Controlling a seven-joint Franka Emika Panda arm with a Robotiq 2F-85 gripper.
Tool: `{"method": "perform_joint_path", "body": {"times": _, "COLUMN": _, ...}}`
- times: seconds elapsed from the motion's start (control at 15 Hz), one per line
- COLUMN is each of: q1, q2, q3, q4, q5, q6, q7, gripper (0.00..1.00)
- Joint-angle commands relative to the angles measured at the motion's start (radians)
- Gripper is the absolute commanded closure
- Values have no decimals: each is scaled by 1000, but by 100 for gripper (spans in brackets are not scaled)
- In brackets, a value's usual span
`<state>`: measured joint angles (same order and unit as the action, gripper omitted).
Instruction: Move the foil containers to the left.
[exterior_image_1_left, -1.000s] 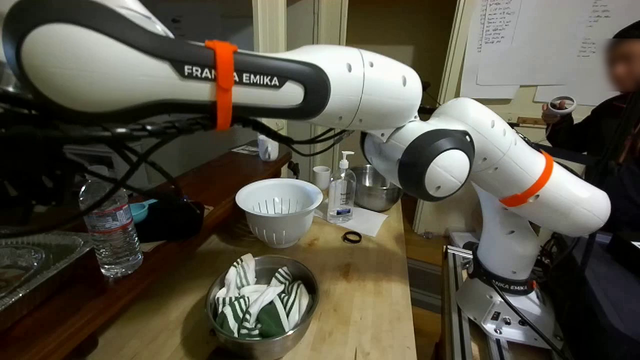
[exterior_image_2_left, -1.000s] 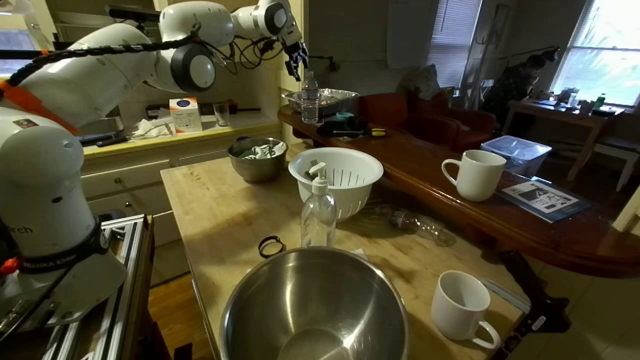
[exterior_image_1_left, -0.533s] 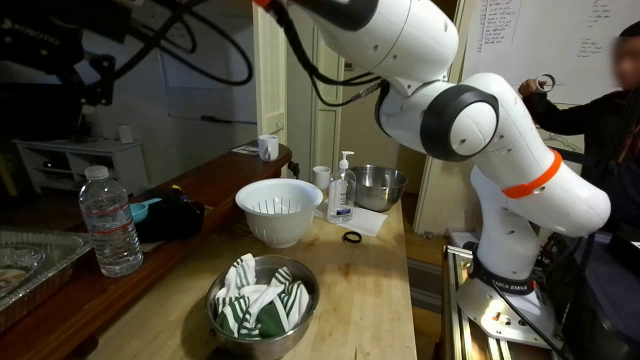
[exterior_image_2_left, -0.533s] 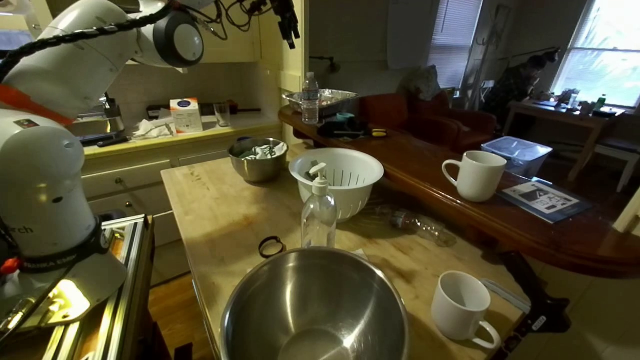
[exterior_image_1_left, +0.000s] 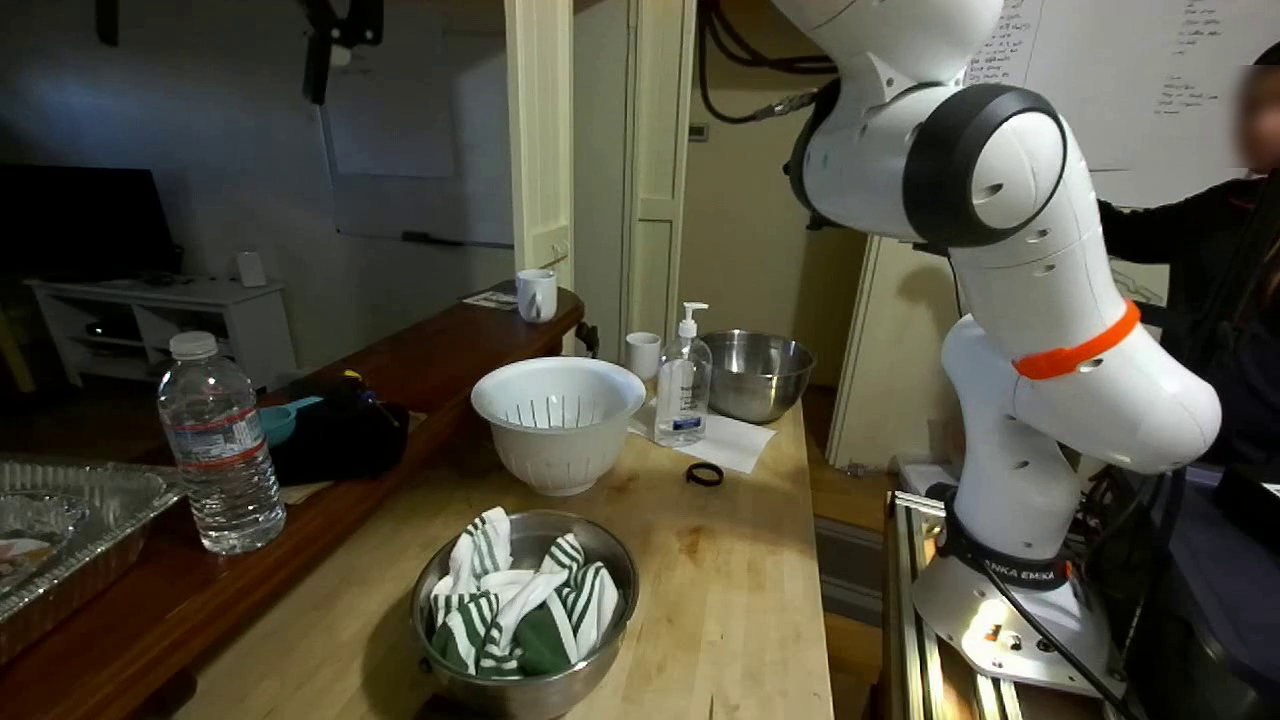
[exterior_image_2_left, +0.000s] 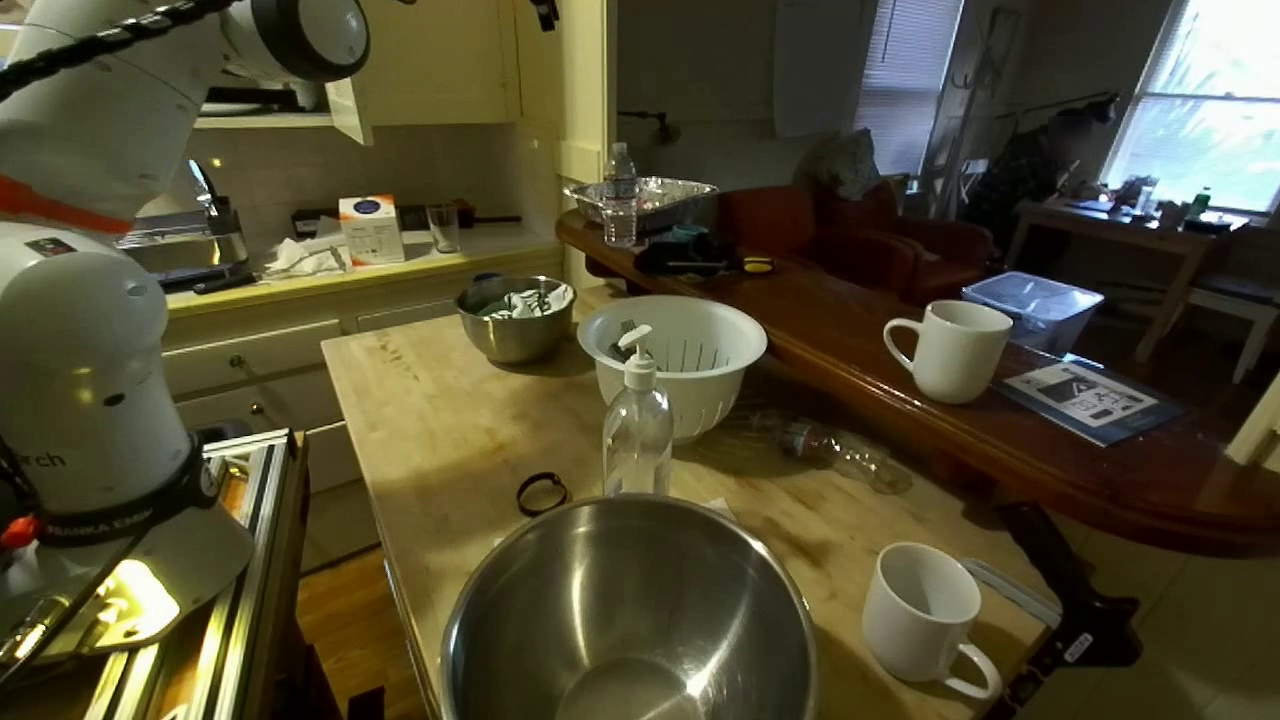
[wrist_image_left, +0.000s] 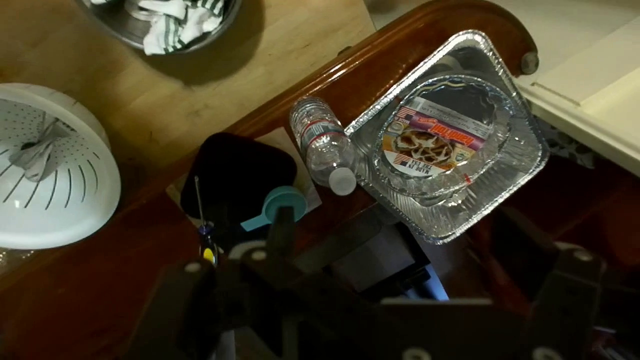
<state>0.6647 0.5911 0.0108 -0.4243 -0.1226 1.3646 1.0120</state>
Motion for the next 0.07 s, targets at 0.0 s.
{"method": "perform_joint_path", "body": {"times": 0.0, "q1": -3, "q2": -22, "q3": 6, "q4": -8, "q5": -4, "q6": 15, "q7": -18, "gripper": 0}}
